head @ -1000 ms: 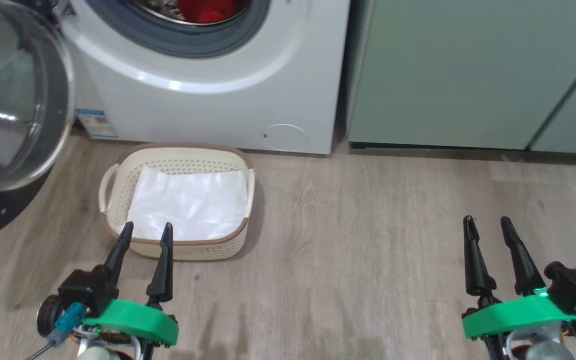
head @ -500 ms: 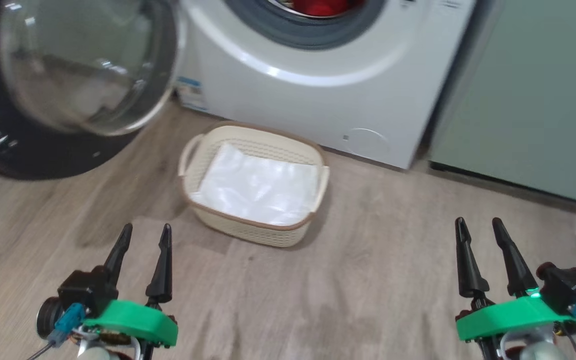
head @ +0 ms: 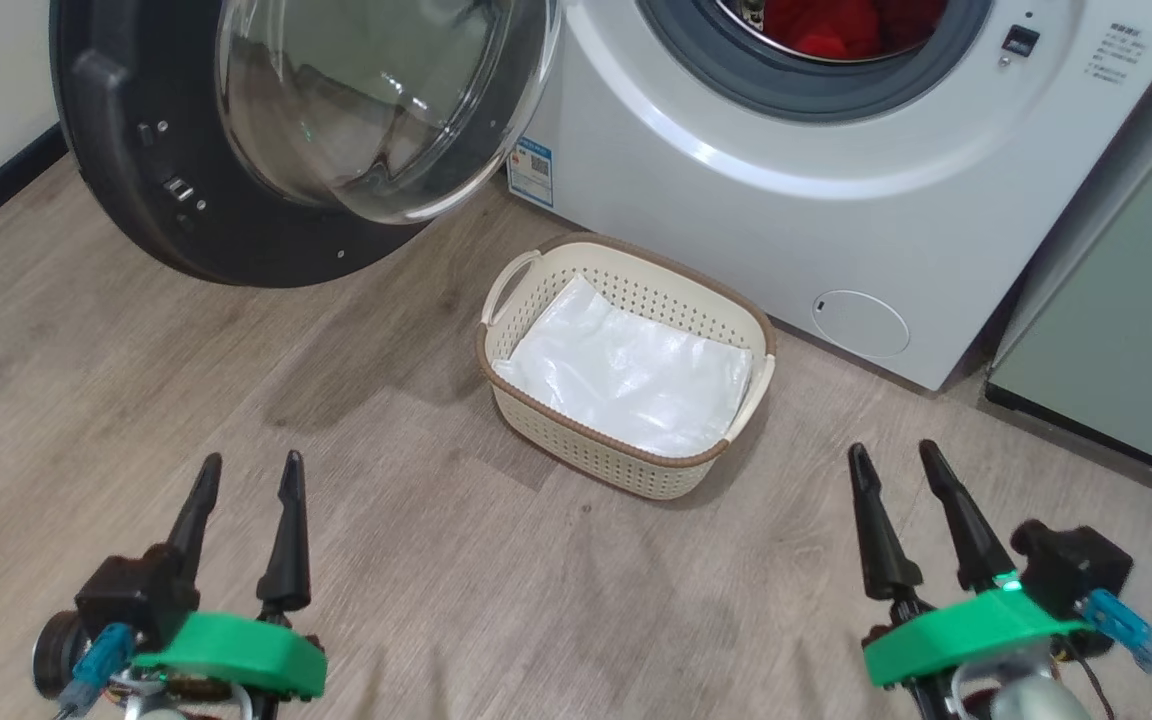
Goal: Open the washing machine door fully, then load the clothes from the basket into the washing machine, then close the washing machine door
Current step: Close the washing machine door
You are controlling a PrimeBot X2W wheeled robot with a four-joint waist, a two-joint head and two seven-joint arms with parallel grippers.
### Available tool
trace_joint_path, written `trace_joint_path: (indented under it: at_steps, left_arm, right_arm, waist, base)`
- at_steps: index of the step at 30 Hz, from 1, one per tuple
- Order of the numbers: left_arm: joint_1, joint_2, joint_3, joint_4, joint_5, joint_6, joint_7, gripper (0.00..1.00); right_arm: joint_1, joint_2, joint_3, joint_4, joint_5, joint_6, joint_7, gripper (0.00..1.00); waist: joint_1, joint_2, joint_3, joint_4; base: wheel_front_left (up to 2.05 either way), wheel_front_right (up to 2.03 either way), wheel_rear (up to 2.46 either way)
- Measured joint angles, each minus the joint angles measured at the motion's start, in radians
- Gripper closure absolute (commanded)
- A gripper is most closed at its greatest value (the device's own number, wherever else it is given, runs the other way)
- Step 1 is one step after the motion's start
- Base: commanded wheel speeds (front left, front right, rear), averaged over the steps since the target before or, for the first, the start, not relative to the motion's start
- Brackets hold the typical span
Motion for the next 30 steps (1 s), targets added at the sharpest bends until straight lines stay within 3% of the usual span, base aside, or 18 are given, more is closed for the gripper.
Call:
trace_joint_path:
  at_steps: [10,30]
  left_arm:
    - [0.015,0.0,0.018,-0.037,-0.018,0.026,0.0,0.0]
    - [0.016,0.0,0.018,-0.03,-0.018,0.021,0.0,0.0]
  right_arm:
    - [-0.062,0.0,0.031,0.043,0.0,0.0,0.0,0.0]
    - [-0.054,0.0,0.013,0.038,0.0,0.0,0.0,0.0]
  waist:
    - [0.0,0.0,0.002,0.006]
    - [0.0,0.0,-0.017,-0.004]
  base:
    - [0.0,0.0,0.0]
    - [0.0,0.0,0.0]
